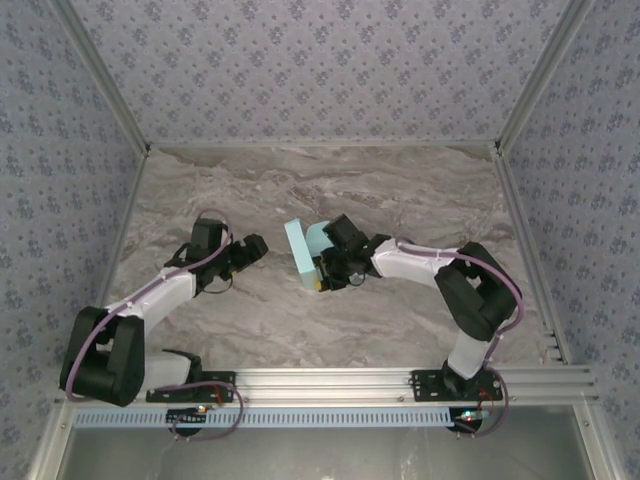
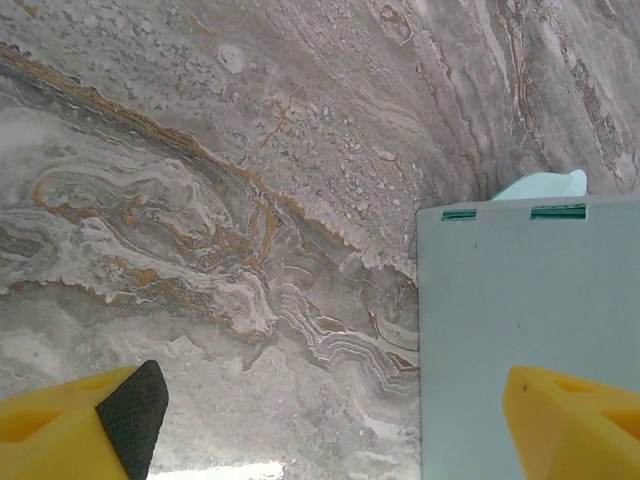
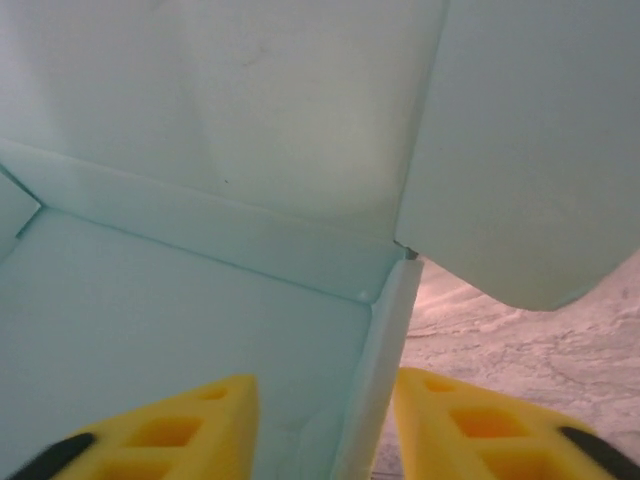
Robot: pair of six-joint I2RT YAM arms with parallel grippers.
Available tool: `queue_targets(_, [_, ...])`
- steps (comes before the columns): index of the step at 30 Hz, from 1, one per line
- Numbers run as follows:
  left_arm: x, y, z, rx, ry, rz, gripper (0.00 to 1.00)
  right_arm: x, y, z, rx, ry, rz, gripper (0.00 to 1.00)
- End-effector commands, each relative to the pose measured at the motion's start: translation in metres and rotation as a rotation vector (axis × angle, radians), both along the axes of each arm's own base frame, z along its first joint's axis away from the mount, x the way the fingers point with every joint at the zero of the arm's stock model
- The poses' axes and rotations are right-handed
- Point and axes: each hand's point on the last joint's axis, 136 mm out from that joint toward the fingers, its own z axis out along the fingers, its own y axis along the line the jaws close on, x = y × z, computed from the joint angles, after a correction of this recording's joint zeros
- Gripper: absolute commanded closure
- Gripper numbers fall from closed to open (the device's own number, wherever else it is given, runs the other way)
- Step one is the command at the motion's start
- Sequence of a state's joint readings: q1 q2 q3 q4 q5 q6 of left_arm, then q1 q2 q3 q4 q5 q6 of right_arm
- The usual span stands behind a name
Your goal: Fold the paper box
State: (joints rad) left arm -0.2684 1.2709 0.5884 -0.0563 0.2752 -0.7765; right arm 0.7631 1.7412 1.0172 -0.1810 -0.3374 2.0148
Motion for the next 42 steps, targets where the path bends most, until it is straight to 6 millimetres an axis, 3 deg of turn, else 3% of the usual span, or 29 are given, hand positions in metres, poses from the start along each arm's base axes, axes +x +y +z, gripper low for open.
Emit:
queue_targets(1, [0.006, -0.004, 0.011, -0.028, -0.007, -0.002, 0.11, -0.001, -0.002, -0.005, 0.003, 0.027, -0.03, 0.69])
queue_targets(10, [0.006, -0.002, 0.014, -0.023, -0.011, 0.009, 0.11, -0.004, -0.018, -0.001, -0.064, -0.028, 0.036, 0.85])
queue_targets(14, [0.006, 0.0, 0.02, -0.028, -0.029, 0.025, 0.11, -0.004, -0.047, 0.01, -0.228, -0.123, 0.111, 0.85])
queue_targets(18, [0.006, 0.002, 0.026, -0.029, -0.052, 0.03, 0.11, 0.008, -0.085, 0.022, -0.474, -0.276, 0.228, 0.85])
queue_targets(23, [0.001, -0.002, 0.025, -0.038, -0.077, -0.001, 0.11, 0.022, -0.116, 0.03, -0.8, -0.462, 0.488, 0.87])
queue_targets(28, [-0.007, -0.031, 0.024, -0.066, -0.149, -0.093, 0.11, 0.029, -0.135, 0.028, -1.087, -0.585, 0.745, 0.67])
queue_targets(32, [-0.012, -0.037, 0.017, -0.055, -0.168, -0.101, 0.1, 0.023, -0.141, 0.024, -1.076, -0.609, 0.87, 0.56])
queue_targets(37, [-0.02, -0.044, 0.01, -0.007, -0.168, -0.151, 0.12, 0.01, -0.147, 0.039, -1.03, -0.575, 0.911, 0.6])
queue_targets(42, [-0.025, -0.048, 0.007, 0.004, -0.181, -0.164, 0.12, -0.001, -0.141, 0.037, -0.99, -0.498, 0.926, 0.61])
